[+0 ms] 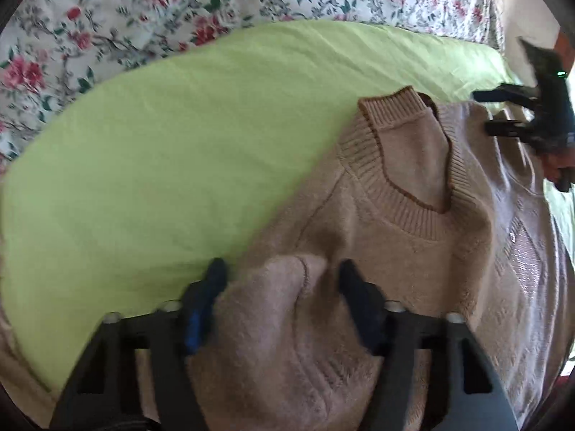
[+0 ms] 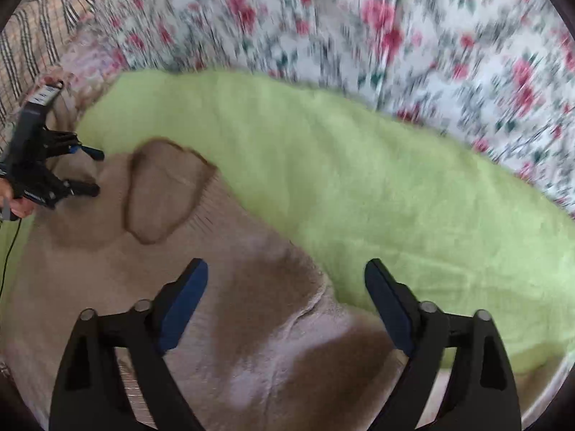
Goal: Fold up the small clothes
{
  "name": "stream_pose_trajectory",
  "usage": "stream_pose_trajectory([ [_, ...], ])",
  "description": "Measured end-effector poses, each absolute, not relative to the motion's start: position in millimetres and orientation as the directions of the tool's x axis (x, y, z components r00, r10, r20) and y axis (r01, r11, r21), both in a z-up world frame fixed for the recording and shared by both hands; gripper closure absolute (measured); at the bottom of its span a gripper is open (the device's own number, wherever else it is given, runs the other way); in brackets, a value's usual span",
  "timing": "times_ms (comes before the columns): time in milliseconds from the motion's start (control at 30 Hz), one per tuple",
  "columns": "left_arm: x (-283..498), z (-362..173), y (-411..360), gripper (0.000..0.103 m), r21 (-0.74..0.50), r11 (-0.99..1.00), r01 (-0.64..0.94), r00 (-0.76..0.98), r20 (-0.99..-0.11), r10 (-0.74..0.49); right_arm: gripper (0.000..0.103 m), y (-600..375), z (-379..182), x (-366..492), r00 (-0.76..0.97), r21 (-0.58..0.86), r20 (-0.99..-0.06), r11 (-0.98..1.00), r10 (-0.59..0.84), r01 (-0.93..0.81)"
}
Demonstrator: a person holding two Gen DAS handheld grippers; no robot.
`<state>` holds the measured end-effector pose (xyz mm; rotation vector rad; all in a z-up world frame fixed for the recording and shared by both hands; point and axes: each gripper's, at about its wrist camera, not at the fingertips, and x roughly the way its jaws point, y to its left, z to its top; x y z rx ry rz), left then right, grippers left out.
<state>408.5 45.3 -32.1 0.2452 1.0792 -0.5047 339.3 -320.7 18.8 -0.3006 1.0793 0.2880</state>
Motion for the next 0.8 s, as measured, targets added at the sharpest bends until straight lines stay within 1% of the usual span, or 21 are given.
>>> stream_pose_trajectory([
  [33,406.1,-32.4,47.3,0.061,-0.054,0.858,0.511,0.383,-0.879,-0.283,0.054,-322.0,11.9,339.9,0.428,-0.099,-0.901,0.926,0.072,-0.365],
  [67,402.7,-33.0,51.0,0.07,-0.059,0.854,0.516,0.391,-0.871,-0.297,0.082,-324.4,5.4,340.1,0.416,-0.102,-0.907,0.932,0.056,-0.349],
  [100,396.2,-32.3,53.7,0.09,-0.063,0.855,0.515,0.405,-0.861,-0.307,0.09,-327.0,2.6,337.6,0.417,-0.092,-0.907,0.939,0.058,-0.331],
  [133,389.3,-29.9,56.3,0.095,-0.059,0.865,0.498,0.427,-0.851,-0.304,0.092,-328.1,4.7,332.8,0.438,-0.085,-0.896,0.943,0.068,-0.321],
  [200,381.9,-25.0,66.8,0.097,-0.027,0.894,0.446,0.488,-0.83,-0.269,0.094,-327.7,12.4,327.3,0.485,-0.108,-0.872,0.946,0.058,-0.307],
  [300,379.9,-4.6,80.7,0.098,-0.006,0.93,0.367,0.561,-0.796,-0.227,0.095,-332.5,41.4,325.6,0.58,-0.117,-0.813,0.963,0.047,-0.241],
  [367,383.6,8.1,93.1,0.098,-0.034,0.949,0.312,0.599,-0.769,-0.224,0.095,-338.2,53.0,328.1,0.627,-0.088,-0.778,0.978,0.051,-0.19],
  [433,392.3,2.8,99.1,0.098,-0.03,0.968,0.25,0.608,-0.773,-0.181,0.095,-339.0,40.9,337.1,0.615,-0.11,-0.788,0.981,0.01,-0.157],
  [500,396.4,-8.0,109.7,0.098,-0.05,0.977,0.209,0.598,-0.784,-0.168,0.096,-342.1,19.6,344.1,0.583,-0.11,-0.812,0.986,-0.019,-0.122],
  [567,399.8,-16.1,115.3,0.098,-0.059,0.982,0.181,0.599,-0.785,-0.158,0.096,-347.0,6.6,347.5,0.578,-0.098,-0.816,0.991,-0.03,-0.087],
  [667,406.3,-27.7,123.4,0.096,-0.076,0.985,0.154,0.584,-0.798,-0.152,0.095,-342.9,1.0,351.3,0.579,-0.119,-0.813,0.991,-0.06,-0.064],
  [700,406.6,-26.7,125.7,0.095,-0.077,0.986,0.149,0.587,-0.795,-0.151,0.094,-337.9,0.2,353.8,0.578,-0.132,-0.813,0.989,-0.074,-0.059],
  [733,408.1,-25.6,124.6,0.09,-0.07,0.987,0.142,0.588,-0.796,-0.141,0.093,-335.6,-0.2,354.8,0.573,-0.134,-0.816,0.99,-0.079,-0.053],
  [767,409.1,-24.0,125.2,0.088,-0.073,0.989,0.132,0.585,-0.8,-0.137,0.084,-335.2,2.4,354.8,0.569,-0.12,-0.819,0.992,-0.072,-0.048],
  [800,408.9,-21.1,128.5,0.081,-0.087,0.988,0.124,0.58,-0.802,-0.143,0.079,-333.1,10.3,353.6,0.571,-0.109,-0.818,0.993,-0.066,-0.041],
])
